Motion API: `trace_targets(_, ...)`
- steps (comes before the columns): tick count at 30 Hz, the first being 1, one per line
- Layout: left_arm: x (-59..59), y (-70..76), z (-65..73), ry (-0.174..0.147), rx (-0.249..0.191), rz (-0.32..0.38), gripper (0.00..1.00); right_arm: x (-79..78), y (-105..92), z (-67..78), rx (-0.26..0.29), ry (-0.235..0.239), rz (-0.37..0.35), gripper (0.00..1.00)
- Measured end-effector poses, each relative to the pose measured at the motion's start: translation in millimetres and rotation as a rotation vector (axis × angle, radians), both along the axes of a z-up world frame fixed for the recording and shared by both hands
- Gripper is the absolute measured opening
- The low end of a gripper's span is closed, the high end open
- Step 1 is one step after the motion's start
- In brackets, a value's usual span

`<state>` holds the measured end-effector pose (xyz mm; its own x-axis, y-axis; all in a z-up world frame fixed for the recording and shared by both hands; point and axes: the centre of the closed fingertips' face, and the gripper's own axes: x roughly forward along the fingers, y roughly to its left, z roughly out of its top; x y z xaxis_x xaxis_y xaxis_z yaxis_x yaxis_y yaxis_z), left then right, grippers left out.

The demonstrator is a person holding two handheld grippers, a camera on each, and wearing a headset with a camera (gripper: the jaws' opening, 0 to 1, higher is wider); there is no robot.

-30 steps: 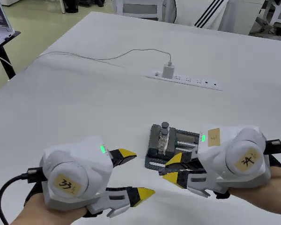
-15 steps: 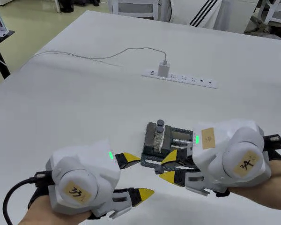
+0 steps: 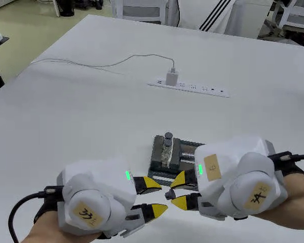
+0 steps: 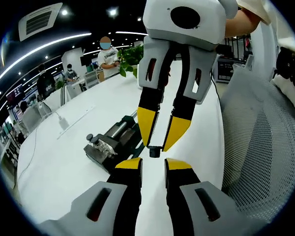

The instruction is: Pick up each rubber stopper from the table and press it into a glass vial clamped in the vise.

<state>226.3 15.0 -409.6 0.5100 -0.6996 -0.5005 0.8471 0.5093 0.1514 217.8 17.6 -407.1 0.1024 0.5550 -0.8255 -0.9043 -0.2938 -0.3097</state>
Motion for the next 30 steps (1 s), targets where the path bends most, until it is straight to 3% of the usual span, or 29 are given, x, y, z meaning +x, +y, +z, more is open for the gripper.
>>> trace_targets(4, -0.3, -2.4, -0.4, 0.009, 0.007, -0.022, 0.11, -4.5, -0.3, -2.0, -0.023, -0.015, 0.038, 0.06)
trace_targets(10, -3.3, -7.8, 0.1, 0.026, 0.001, -0.06, 0.05, -3.6, -1.8, -4.4, -0.069, -0.082, 0.102, 0.06)
trace_targets(21, -5.6, -9.6, -2.7, 0.047, 0.007, -0.077, 0.06, -8.8, 0.1, -5.2, -0.085, -0.113, 0.152, 0.06)
trace_targets(30, -4.7, -9.0, -1.2, 0.039, -0.009, -0.058, 0.05, -8.3, 1.1, -3.9, -0.081, -0.12, 0.157, 0.07)
